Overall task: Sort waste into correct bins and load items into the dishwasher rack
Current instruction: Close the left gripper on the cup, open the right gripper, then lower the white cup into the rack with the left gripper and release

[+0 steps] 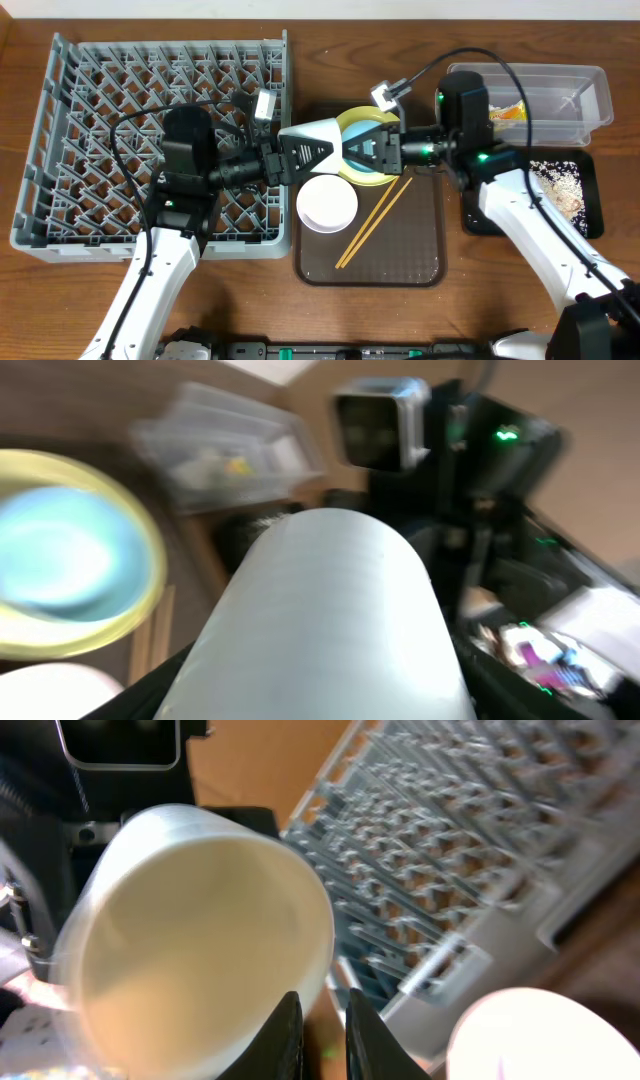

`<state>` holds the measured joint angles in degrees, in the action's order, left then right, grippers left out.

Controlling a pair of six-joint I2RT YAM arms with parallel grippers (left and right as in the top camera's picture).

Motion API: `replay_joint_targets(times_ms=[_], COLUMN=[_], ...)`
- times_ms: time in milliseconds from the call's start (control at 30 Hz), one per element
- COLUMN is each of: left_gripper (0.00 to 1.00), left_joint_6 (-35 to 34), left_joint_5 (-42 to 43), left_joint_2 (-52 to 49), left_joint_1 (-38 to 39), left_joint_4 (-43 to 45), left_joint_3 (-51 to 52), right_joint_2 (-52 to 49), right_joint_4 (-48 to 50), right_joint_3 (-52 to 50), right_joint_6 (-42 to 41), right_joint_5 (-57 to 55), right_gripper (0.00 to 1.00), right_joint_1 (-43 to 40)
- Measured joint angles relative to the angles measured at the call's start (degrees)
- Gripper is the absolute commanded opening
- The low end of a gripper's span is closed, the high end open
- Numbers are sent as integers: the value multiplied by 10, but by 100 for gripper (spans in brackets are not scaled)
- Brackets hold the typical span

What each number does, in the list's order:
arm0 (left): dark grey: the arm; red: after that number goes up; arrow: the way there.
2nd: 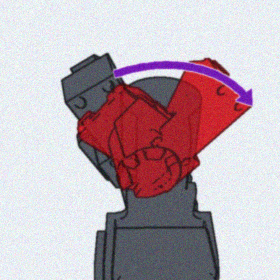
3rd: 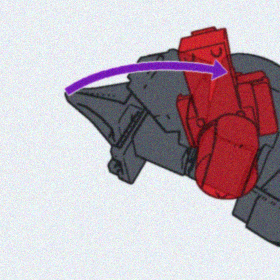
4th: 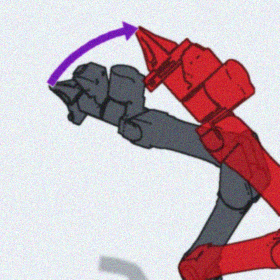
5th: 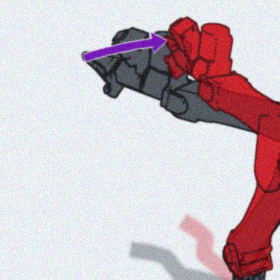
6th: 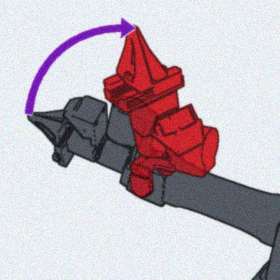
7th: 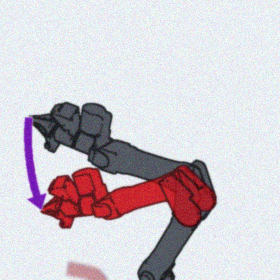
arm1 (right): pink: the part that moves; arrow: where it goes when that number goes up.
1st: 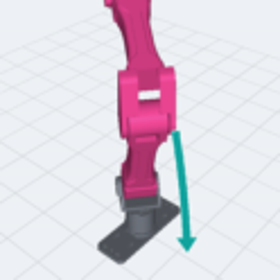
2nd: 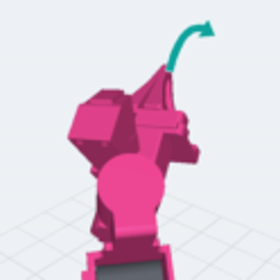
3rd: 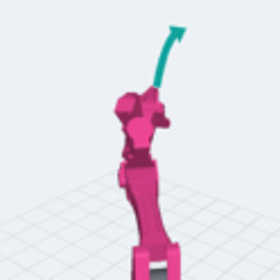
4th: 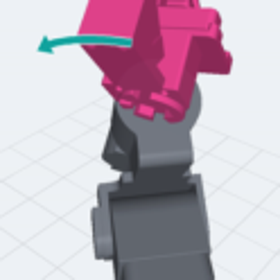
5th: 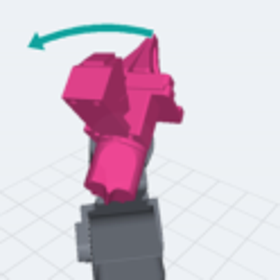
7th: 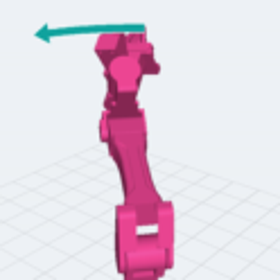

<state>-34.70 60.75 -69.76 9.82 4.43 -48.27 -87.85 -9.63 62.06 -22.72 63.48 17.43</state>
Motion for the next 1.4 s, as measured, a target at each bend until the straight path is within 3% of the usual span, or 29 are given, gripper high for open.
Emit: replay_joint_targets(times_ms=[233, 400, 600, 833, 1300, 1333, 1400], left_gripper=[9, 8, 8, 8, 8, 10, 23], left_joint_6=[85, 135, 201, 228, 231, 232, 231], left_joint_5=[-129, -193, -351, -509, -567, -567, -567], left_joint_2=[0, 5, 23, 28, -117, -130, -150], left_joint_1=[-23, -76, -131, -155, -155, -155, -155], left_joint_4=[-89, -186, -374, -473, -522, -522, -521], left_joint_3=[0, -18, -98, -125, -125, -125, -125], right_joint_2=[0, 0, 10, 76, 102, 102, 102], right_joint_4=[-117, -202, -294, -361, -367, -367, -368], right_joint_3=[0, 0, 1, 15, 21, 21, 21], right_joint_6=[76, 133, 183, 210, 220, 221, 221], right_joint_5=[-87, -168, -276, -395, -447, -449, -450], right_gripper=[8, 7, 5, 5, 5, 5, 6], right_joint_1=[-46, -52, -52, -52, -52, -52, -52])
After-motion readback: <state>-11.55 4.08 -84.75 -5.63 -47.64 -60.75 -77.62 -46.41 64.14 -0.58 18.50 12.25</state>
